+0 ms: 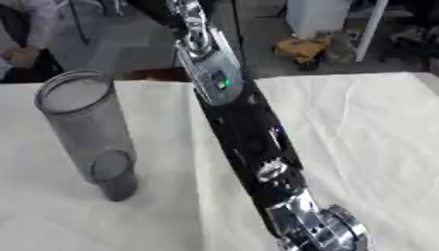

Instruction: Arrange flowers into the vase.

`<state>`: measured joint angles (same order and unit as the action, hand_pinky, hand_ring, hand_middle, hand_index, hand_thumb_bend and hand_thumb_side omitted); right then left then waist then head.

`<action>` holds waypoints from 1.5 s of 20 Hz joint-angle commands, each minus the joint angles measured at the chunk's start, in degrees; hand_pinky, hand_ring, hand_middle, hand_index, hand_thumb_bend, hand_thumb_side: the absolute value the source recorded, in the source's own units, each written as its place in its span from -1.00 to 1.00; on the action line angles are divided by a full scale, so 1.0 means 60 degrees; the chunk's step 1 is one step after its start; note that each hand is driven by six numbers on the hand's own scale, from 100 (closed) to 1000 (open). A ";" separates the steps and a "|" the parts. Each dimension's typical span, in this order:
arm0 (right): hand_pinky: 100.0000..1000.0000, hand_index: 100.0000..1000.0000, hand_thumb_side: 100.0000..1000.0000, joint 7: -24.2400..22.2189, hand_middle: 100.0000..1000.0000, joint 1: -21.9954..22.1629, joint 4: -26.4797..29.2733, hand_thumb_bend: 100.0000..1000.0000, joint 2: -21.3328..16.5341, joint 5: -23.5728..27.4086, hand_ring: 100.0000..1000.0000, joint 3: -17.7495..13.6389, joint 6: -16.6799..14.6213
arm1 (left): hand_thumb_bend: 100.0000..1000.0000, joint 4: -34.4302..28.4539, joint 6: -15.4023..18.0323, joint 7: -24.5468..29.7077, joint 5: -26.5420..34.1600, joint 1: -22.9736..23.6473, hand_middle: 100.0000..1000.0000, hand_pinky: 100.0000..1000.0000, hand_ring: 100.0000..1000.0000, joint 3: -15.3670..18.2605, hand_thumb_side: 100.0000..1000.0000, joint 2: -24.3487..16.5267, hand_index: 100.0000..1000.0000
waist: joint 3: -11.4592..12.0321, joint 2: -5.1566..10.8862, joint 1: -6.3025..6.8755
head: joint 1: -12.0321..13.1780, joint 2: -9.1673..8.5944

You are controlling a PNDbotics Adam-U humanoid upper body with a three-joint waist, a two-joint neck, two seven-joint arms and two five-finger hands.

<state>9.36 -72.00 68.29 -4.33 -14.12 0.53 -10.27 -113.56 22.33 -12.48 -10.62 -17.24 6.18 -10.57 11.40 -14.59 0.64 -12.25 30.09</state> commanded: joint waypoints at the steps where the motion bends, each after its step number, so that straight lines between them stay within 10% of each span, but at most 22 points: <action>1: -1.00 -0.27 -0.58 0.0226 -1.00 -0.0442 0.0171 -1.00 0.0045 0.0484 -1.00 -0.0127 0.0044 | -1.00 -0.0172 -0.0003 0.0042 0.0036 -0.0071 0.67 -0.01 0.15 -0.0036 1.00 -0.0160 0.79 | 0.0045 0.0244 0.0025 | 0.0009 0.0007; 30: -1.00 -0.29 -0.69 0.1240 -1.00 -0.1844 0.0206 -1.00 0.1194 0.1778 -1.00 -0.0625 0.0011 | -1.00 -0.0172 -0.0052 0.0206 0.0149 -0.0088 0.67 0.00 0.14 -0.0163 1.00 -0.0287 0.79 | 0.0470 0.0457 -0.0235 | -0.0166 0.0154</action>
<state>16.44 -81.20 68.14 2.90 -3.50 -2.85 -10.21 -113.56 21.94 -11.44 -10.01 -17.12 5.42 -11.09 14.15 -13.10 -1.11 -13.08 30.96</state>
